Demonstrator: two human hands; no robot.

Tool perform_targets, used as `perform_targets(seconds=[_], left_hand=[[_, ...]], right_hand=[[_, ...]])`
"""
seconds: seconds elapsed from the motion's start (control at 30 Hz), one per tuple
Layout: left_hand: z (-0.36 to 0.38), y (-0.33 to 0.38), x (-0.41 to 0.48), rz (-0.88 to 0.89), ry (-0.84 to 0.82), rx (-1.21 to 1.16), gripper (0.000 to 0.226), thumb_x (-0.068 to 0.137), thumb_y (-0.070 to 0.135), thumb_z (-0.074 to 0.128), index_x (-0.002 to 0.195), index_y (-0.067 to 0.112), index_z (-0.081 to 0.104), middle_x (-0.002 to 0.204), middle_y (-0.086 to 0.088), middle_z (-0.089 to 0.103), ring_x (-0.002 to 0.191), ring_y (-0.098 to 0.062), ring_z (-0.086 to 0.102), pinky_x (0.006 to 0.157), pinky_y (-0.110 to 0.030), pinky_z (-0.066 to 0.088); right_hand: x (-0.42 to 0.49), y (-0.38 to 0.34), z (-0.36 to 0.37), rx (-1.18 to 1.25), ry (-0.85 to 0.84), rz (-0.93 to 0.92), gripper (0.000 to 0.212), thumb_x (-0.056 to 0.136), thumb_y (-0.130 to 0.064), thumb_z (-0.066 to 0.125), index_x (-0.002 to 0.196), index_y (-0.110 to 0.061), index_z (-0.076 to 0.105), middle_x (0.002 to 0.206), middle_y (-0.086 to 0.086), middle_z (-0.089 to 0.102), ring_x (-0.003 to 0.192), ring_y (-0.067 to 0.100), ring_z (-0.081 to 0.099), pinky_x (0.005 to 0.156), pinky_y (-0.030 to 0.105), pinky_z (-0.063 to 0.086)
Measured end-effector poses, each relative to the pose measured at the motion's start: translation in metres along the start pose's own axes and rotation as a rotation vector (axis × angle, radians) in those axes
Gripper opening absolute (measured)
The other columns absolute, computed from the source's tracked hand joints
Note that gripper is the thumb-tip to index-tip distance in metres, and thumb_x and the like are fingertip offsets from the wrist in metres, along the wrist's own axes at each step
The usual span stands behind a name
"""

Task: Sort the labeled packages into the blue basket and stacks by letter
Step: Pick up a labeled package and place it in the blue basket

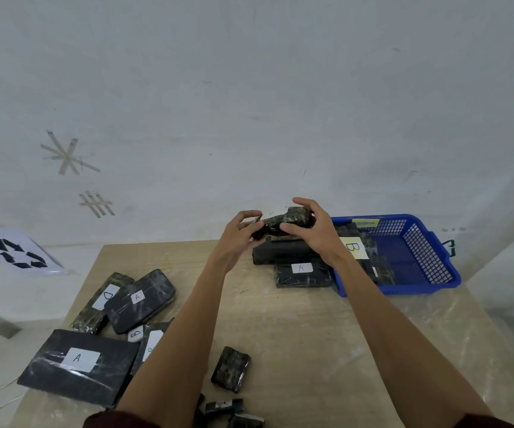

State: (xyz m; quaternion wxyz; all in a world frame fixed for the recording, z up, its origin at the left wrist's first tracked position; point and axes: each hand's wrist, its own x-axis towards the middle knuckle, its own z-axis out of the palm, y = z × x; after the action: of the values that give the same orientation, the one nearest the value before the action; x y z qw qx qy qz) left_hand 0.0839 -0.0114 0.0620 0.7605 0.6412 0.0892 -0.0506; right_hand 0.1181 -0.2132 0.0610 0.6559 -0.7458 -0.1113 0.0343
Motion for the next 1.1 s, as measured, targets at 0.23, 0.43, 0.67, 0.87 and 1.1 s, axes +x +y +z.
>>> perform_targets(seconds=[0.23, 0.43, 0.67, 0.87, 1.1], left_hand=[[0.005, 0.002, -0.002, -0.067, -0.011, 0.011, 0.031, 0.101, 0.004, 0.044, 0.122, 0.016, 0.063, 0.113, -0.011, 0.067, 0.099, -0.024, 0.066, 0.083, -0.032, 0.059], [0.013, -0.004, 0.001, -0.048, -0.059, 0.044, 0.029, 0.102, 0.032, 0.058, 0.125, 0.017, 0.066, 0.122, -0.011, 0.067, 0.116, -0.027, 0.066, 0.099, -0.041, 0.055], [0.016, -0.011, -0.002, -0.029, -0.110, 0.038, 0.037, 0.108, 0.034, 0.042, 0.136, 0.017, 0.059, 0.131, -0.007, 0.065, 0.118, -0.019, 0.064, 0.089, -0.030, 0.055], [0.015, -0.016, -0.007, -0.054, -0.165, 0.037, 0.040, 0.109, 0.037, 0.037, 0.139, 0.017, 0.055, 0.128, -0.008, 0.064, 0.117, -0.021, 0.062, 0.108, -0.042, 0.049], [0.019, -0.014, -0.007, -0.033, -0.182, 0.030, 0.041, 0.110, 0.036, 0.036, 0.141, 0.015, 0.052, 0.133, -0.011, 0.059, 0.121, -0.021, 0.059, 0.110, -0.043, 0.047]], right_hand=[[-0.001, -0.011, 0.012, 0.023, -0.009, -0.028, 0.069, 0.071, -0.003, 0.088, 0.131, -0.023, 0.059, 0.128, 0.008, 0.053, 0.116, 0.022, 0.058, 0.078, 0.017, 0.055], [-0.009, -0.020, 0.013, 0.211, -0.186, 0.071, 0.053, 0.087, 0.007, 0.065, 0.128, -0.025, 0.056, 0.126, 0.016, 0.050, 0.109, 0.032, 0.061, 0.072, 0.038, 0.061], [-0.010, -0.023, 0.014, 0.473, -0.243, 0.199, 0.034, 0.100, -0.014, 0.036, 0.125, -0.011, 0.060, 0.134, 0.016, 0.047, 0.126, 0.041, 0.051, 0.085, 0.051, 0.058], [-0.012, -0.024, 0.009, 0.424, -0.270, 0.157, 0.041, 0.102, -0.003, 0.036, 0.132, -0.012, 0.063, 0.132, 0.017, 0.047, 0.127, 0.042, 0.051, 0.090, 0.055, 0.057], [-0.012, -0.026, 0.011, 0.411, -0.220, 0.158, 0.040, 0.103, -0.006, 0.034, 0.130, -0.014, 0.063, 0.136, 0.017, 0.045, 0.130, 0.041, 0.049, 0.088, 0.052, 0.058]])
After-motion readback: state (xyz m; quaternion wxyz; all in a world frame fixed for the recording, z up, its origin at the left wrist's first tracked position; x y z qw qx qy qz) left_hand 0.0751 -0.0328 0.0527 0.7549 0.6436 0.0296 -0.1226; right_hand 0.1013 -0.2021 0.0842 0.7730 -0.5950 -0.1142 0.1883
